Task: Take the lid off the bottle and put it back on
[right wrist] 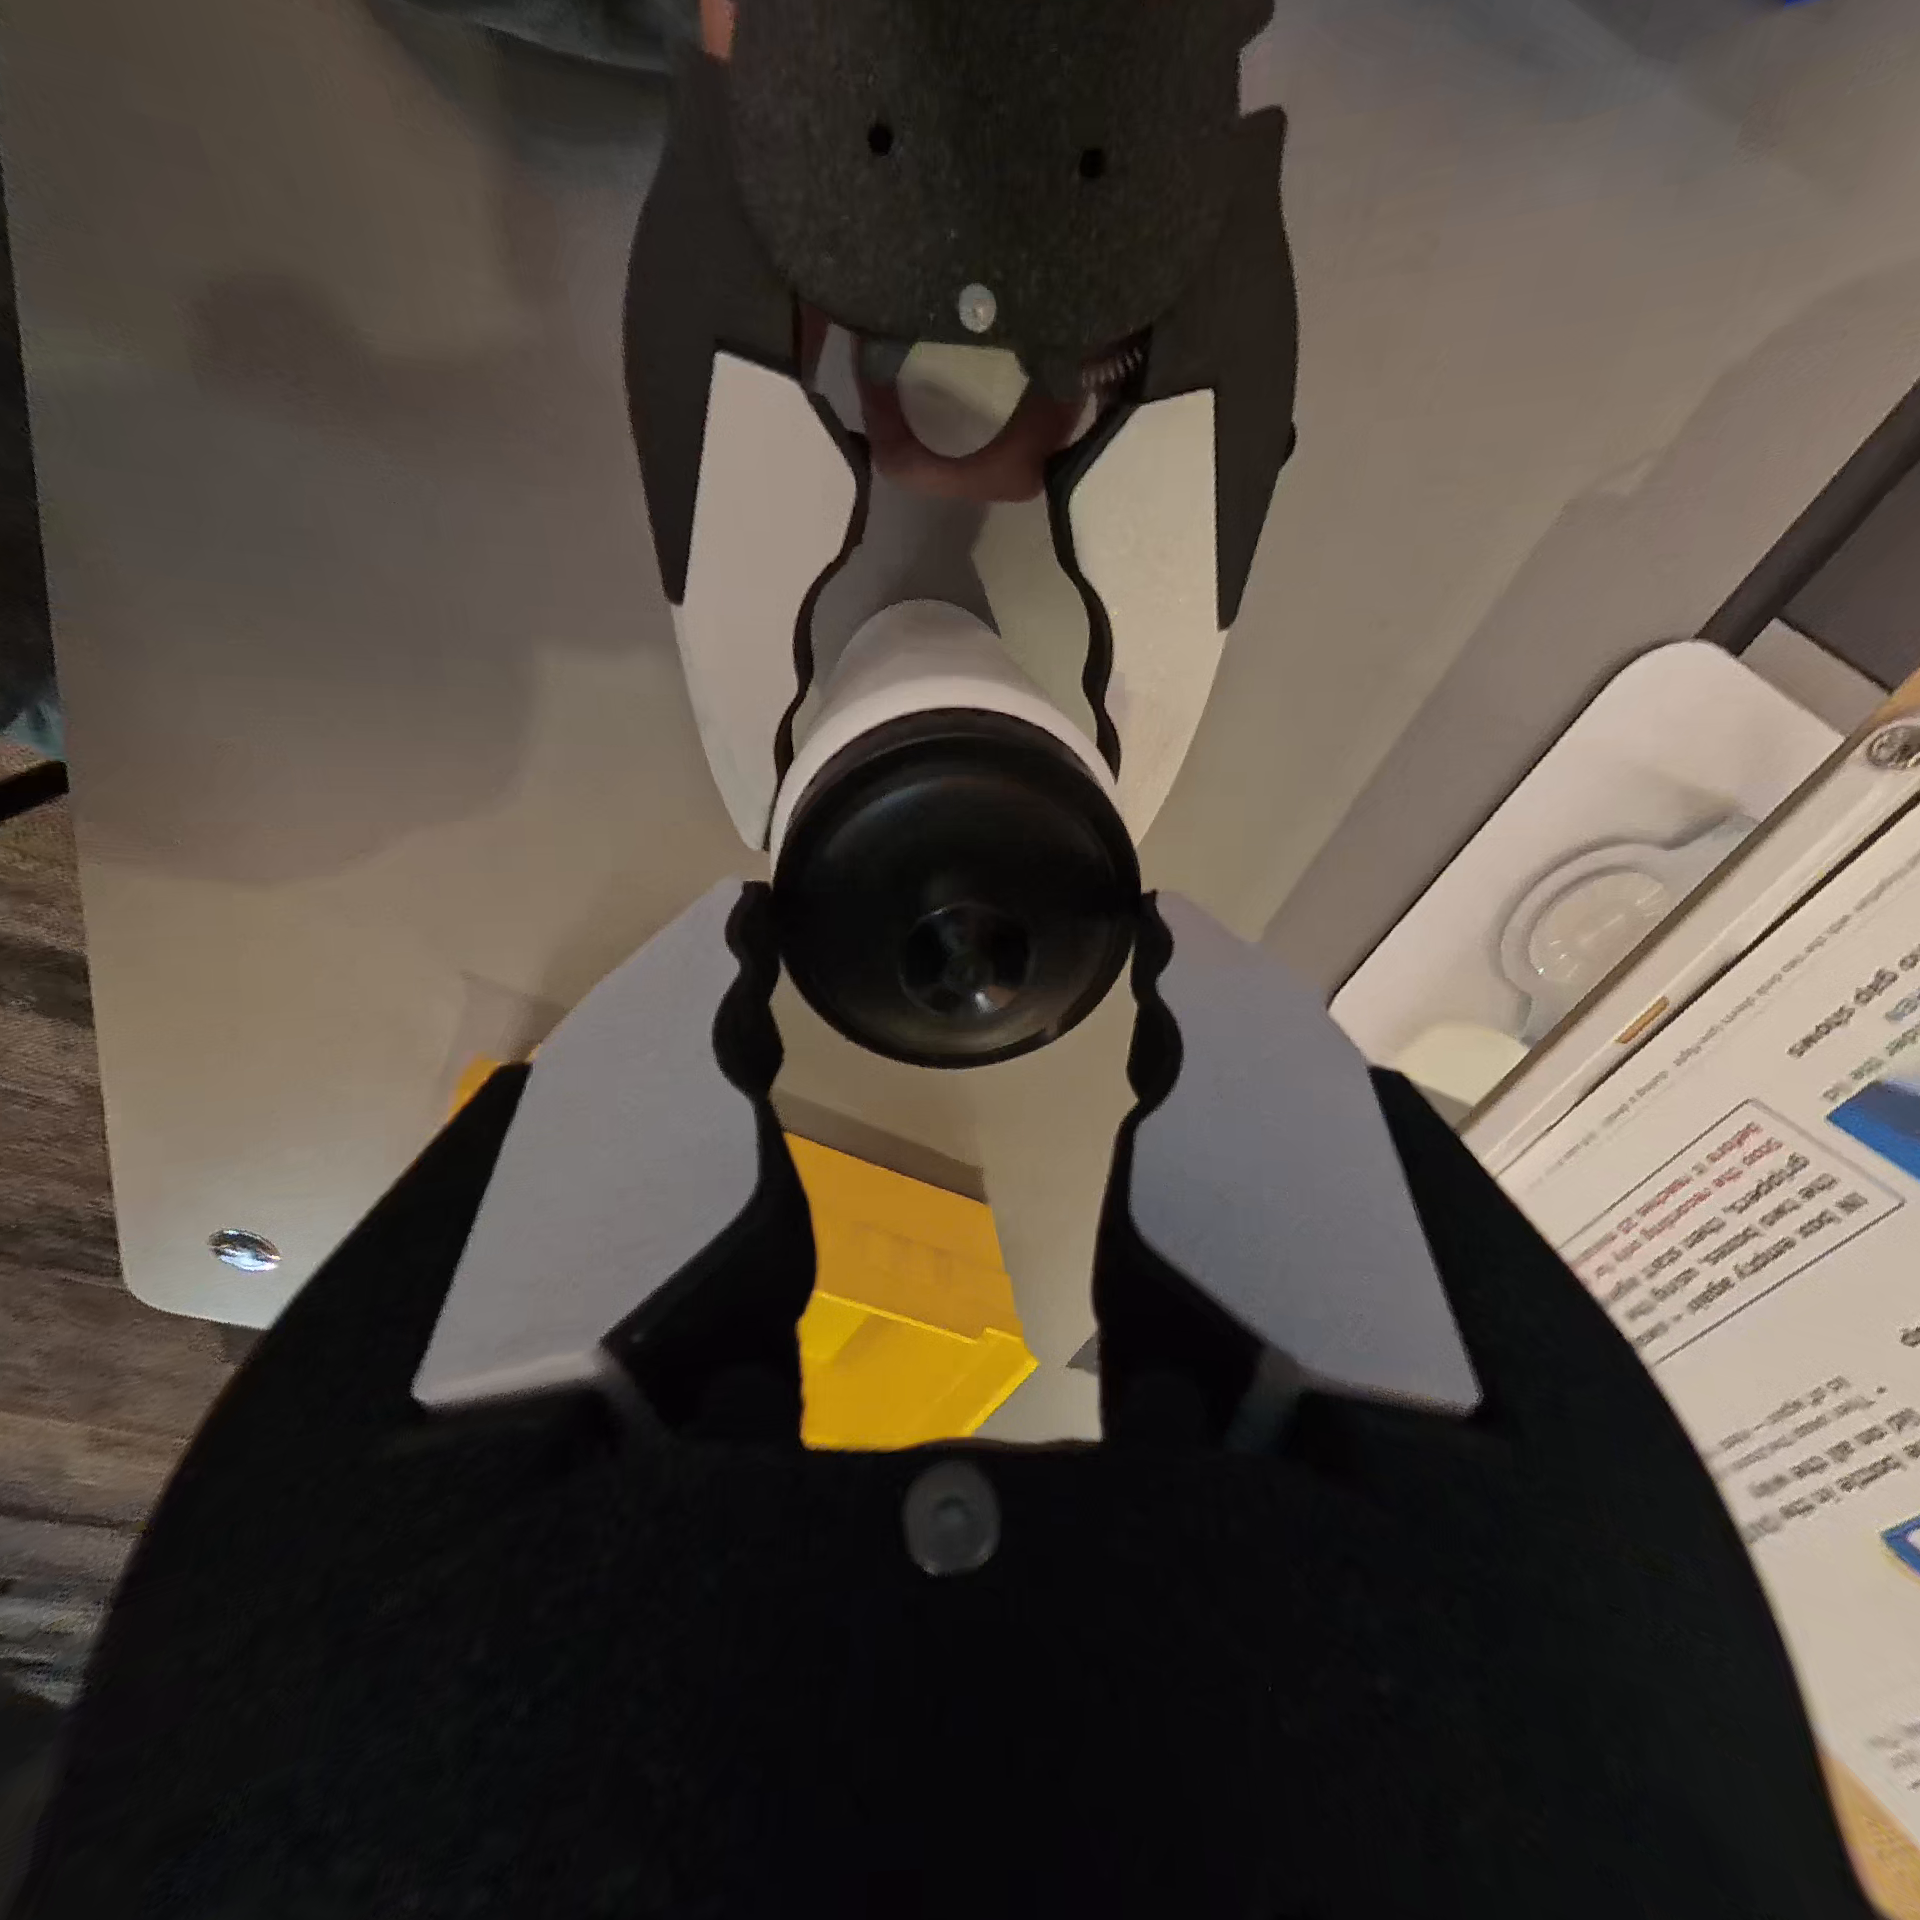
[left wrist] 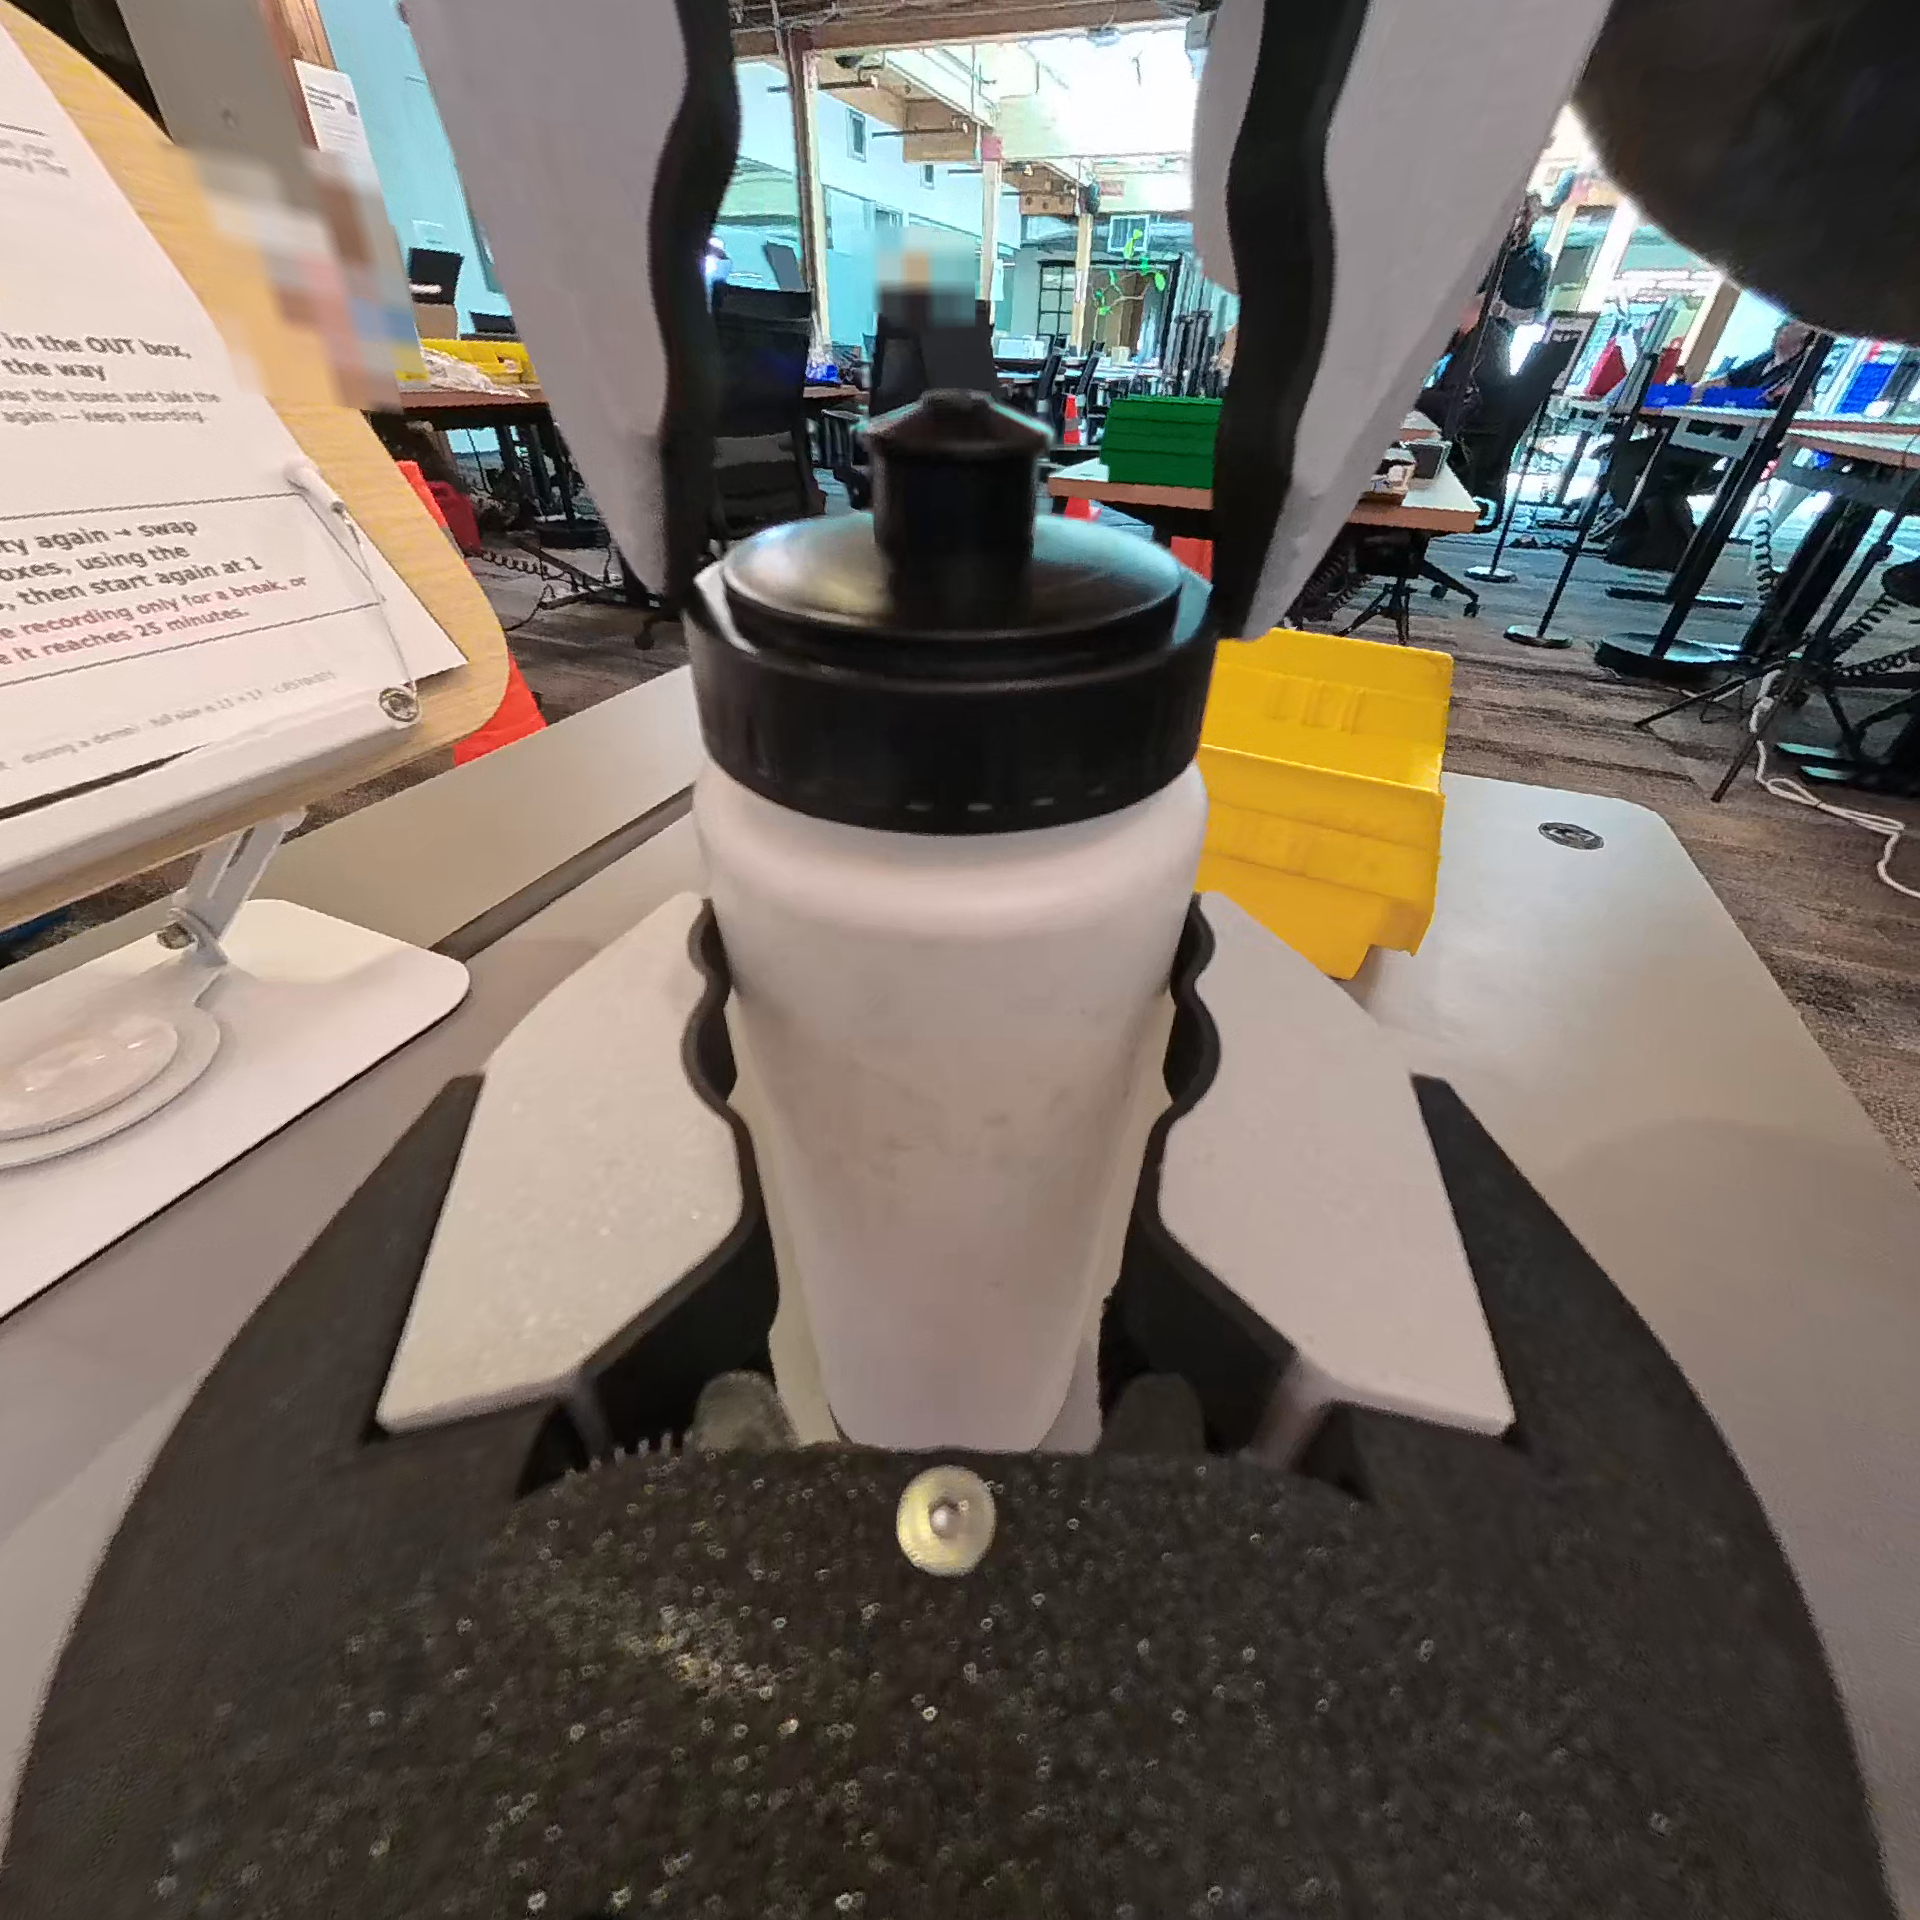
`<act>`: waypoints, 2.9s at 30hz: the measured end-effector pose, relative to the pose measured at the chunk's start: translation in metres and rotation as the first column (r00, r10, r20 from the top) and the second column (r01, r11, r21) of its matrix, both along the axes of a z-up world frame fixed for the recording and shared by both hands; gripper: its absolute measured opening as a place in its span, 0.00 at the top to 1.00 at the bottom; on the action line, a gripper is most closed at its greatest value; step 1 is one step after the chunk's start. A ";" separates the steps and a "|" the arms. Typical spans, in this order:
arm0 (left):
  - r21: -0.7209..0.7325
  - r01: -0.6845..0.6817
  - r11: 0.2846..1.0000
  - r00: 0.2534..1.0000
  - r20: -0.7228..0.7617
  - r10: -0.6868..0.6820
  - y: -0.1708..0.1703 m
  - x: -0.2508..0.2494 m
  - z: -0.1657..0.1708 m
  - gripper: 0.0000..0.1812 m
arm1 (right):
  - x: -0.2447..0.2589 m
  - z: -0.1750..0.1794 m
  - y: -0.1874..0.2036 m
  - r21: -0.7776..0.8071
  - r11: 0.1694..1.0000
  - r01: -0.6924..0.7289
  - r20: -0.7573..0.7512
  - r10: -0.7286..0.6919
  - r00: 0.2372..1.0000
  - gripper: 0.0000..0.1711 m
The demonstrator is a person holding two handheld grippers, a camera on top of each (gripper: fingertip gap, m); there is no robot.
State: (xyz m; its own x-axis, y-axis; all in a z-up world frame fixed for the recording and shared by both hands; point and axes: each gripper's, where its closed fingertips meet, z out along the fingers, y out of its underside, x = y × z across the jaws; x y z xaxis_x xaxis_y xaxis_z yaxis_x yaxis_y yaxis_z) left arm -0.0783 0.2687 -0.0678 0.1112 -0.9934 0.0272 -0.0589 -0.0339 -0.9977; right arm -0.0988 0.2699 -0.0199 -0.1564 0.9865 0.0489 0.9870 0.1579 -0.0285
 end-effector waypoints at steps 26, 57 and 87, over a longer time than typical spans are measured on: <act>-0.010 0.103 0.995 0.994 -0.025 -0.103 -0.020 0.000 -0.001 0.55 | 0.009 0.002 -0.022 0.015 1.000 -0.006 0.013 0.006 1.000 0.53; -0.012 0.155 0.988 0.987 -0.040 -0.156 -0.029 -0.005 -0.001 0.55 | 0.018 0.002 -0.027 0.075 0.982 0.176 0.041 -0.179 0.983 0.41; 0.011 0.101 0.995 0.993 -0.055 -0.100 -0.038 0.001 -0.002 0.55 | 0.012 -0.019 -0.043 0.044 0.550 0.834 0.064 -0.835 0.547 0.57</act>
State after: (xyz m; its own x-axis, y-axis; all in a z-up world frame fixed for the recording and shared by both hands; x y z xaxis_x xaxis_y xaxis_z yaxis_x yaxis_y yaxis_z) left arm -0.0774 0.2306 -0.0701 0.0115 -0.9999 0.0097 -0.1154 -0.0110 -0.9933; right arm -0.0871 0.2267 -0.0392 0.7339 0.6743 0.0821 0.6735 -0.7380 0.0417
